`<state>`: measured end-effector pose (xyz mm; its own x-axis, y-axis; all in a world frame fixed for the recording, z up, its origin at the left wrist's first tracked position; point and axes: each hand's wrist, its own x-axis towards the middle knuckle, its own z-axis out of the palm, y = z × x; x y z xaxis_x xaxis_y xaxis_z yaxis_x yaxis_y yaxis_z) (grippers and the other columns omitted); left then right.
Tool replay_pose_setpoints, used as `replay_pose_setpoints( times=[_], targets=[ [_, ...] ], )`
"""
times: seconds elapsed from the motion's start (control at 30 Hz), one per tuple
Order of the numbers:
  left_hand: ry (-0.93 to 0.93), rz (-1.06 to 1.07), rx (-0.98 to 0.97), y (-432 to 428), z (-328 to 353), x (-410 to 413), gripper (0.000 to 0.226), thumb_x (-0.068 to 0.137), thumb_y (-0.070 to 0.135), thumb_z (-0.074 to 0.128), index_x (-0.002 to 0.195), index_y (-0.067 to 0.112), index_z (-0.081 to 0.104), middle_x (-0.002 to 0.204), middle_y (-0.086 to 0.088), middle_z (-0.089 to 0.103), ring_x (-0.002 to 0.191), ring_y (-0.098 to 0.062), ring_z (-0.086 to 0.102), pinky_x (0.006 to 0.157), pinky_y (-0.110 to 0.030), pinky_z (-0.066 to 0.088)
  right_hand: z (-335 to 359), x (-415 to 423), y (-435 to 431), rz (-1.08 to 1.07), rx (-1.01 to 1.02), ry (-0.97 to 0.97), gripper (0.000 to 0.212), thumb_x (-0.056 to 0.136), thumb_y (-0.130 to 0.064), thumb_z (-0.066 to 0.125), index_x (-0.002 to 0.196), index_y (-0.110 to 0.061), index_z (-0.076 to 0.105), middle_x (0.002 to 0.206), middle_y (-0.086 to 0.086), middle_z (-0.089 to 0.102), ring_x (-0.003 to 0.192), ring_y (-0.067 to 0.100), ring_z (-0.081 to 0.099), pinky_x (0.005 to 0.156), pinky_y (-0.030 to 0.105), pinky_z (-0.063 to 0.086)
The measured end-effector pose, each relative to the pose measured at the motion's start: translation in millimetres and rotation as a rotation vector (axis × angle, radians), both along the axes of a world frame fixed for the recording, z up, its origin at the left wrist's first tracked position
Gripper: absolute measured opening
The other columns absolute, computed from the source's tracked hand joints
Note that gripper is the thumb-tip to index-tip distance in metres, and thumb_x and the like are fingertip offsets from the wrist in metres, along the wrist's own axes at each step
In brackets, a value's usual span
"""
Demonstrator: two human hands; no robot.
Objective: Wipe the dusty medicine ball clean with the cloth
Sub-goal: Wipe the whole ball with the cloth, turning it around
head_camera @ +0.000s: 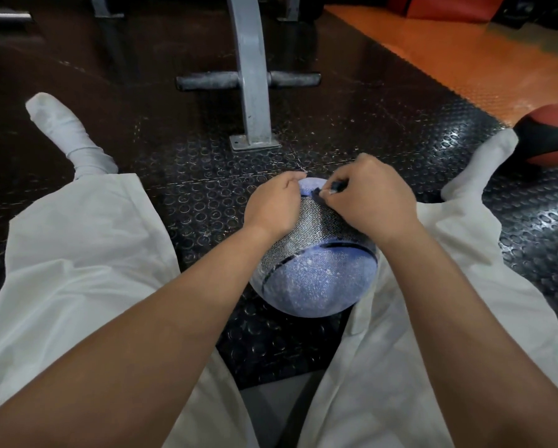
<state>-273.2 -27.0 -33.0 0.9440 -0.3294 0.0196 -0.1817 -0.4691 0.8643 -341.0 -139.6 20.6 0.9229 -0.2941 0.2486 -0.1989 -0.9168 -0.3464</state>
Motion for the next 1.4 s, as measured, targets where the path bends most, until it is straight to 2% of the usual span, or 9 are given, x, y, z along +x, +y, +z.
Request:
replay_pose_setpoints(
  times=[0.13, 0.27, 0.47, 0.63, 0.9, 1.0, 1.13, 1.27, 1.4],
  targets=[
    [-0.004, 0.035, -0.057, -3, -1, -5, 0.035, 0.1, 0.016, 0.034, 0.103, 0.033, 0.064, 0.108, 0.01, 0.065, 0.095, -0.01, 0.057, 0.068, -0.02, 0.037, -2, 8, 16, 0.082, -0.057, 0.008, 0.018, 0.089, -0.033, 0.059, 0.098, -0.027, 0.073, 0.106, 0.007, 0.057, 0.102, 0.033, 0.057, 0.078, 0.037, 0.048],
    [0.011, 0.017, -0.055, -7, -1, -3, 0.041, 0.099, 0.017, 0.032, 0.121, 0.027, 0.065, 0.115, 0.009, 0.066, 0.09, -0.012, 0.06, 0.069, -0.028, 0.04, 1, 0, -4, 0.023, 0.073, 0.075, 0.01, 0.082, -0.037, 0.065, 0.08, -0.03, 0.071, 0.091, 0.001, 0.067, 0.088, 0.026, 0.063, 0.074, 0.035, 0.052],
    [-0.039, -0.006, 0.045, -18, 5, -6, 0.042, 0.1, 0.019, 0.03, 0.124, 0.031, 0.063, 0.098, 0.014, 0.061, 0.071, 0.0, 0.053, 0.067, -0.028, 0.042, 6, -6, -23, -0.056, 0.069, 0.119, 0.021, 0.081, -0.033, 0.067, 0.061, -0.029, 0.059, 0.077, -0.001, 0.063, 0.082, 0.025, 0.062, 0.064, 0.027, 0.042],
    [-0.036, -0.013, -0.033, -10, -3, -2, 0.039, 0.099, 0.015, 0.032, 0.115, 0.028, 0.066, 0.109, 0.007, 0.067, 0.093, -0.013, 0.061, 0.073, -0.029, 0.042, 4, 9, 0, 0.091, 0.03, 0.084, 0.013, 0.084, -0.036, 0.064, 0.083, -0.026, 0.072, 0.094, 0.005, 0.067, 0.089, 0.029, 0.062, 0.071, 0.033, 0.049],
    [-0.021, 0.009, -0.057, -1, -8, 9, 0.043, 0.1, 0.013, 0.03, 0.119, 0.027, 0.066, 0.124, 0.01, 0.064, 0.083, -0.01, 0.056, 0.07, -0.027, 0.04, 3, -20, -25, -0.008, 0.111, 0.155, 0.012, 0.084, -0.031, 0.066, 0.075, -0.023, 0.07, 0.081, -0.004, 0.068, 0.078, 0.018, 0.062, 0.068, 0.032, 0.052],
    [0.007, 0.038, -0.073, 0, -11, 9, 0.042, 0.1, 0.016, 0.03, 0.119, 0.029, 0.066, 0.116, 0.012, 0.065, 0.08, -0.01, 0.055, 0.067, -0.026, 0.038, 0, -24, -19, -0.02, 0.033, 0.104, 0.01, 0.084, -0.03, 0.064, 0.075, -0.027, 0.068, 0.094, 0.0, 0.064, 0.086, 0.024, 0.061, 0.073, 0.035, 0.052],
    [0.025, 0.049, -0.095, 2, -14, 10, 0.041, 0.099, 0.016, 0.031, 0.116, 0.03, 0.066, 0.092, 0.004, 0.07, 0.053, -0.01, 0.046, 0.051, -0.029, 0.03, 0, -9, 4, 0.04, 0.001, 0.005, 0.013, 0.086, -0.03, 0.061, 0.089, -0.025, 0.073, 0.103, 0.005, 0.059, 0.095, 0.03, 0.06, 0.078, 0.038, 0.051],
    [0.012, 0.051, -0.11, 3, -15, 14, 0.041, 0.095, 0.013, 0.033, 0.112, 0.025, 0.068, 0.105, 0.002, 0.07, 0.086, -0.016, 0.062, 0.074, -0.035, 0.045, -3, 4, 23, 0.046, -0.142, -0.006, 0.023, 0.092, -0.027, 0.053, 0.105, -0.022, 0.071, 0.11, 0.007, 0.053, 0.102, 0.032, 0.055, 0.072, 0.034, 0.044],
    [0.04, 0.031, -0.14, 4, -13, 24, 0.039, 0.096, 0.008, 0.032, 0.1, 0.027, 0.065, 0.116, -0.004, 0.069, 0.097, -0.02, 0.061, 0.094, -0.037, 0.048, -14, -22, 30, 0.09, -0.099, -0.031, 0.021, 0.091, -0.025, 0.055, 0.102, -0.023, 0.073, 0.103, 0.006, 0.048, 0.096, 0.031, 0.054, 0.066, 0.033, 0.042]
  ],
)
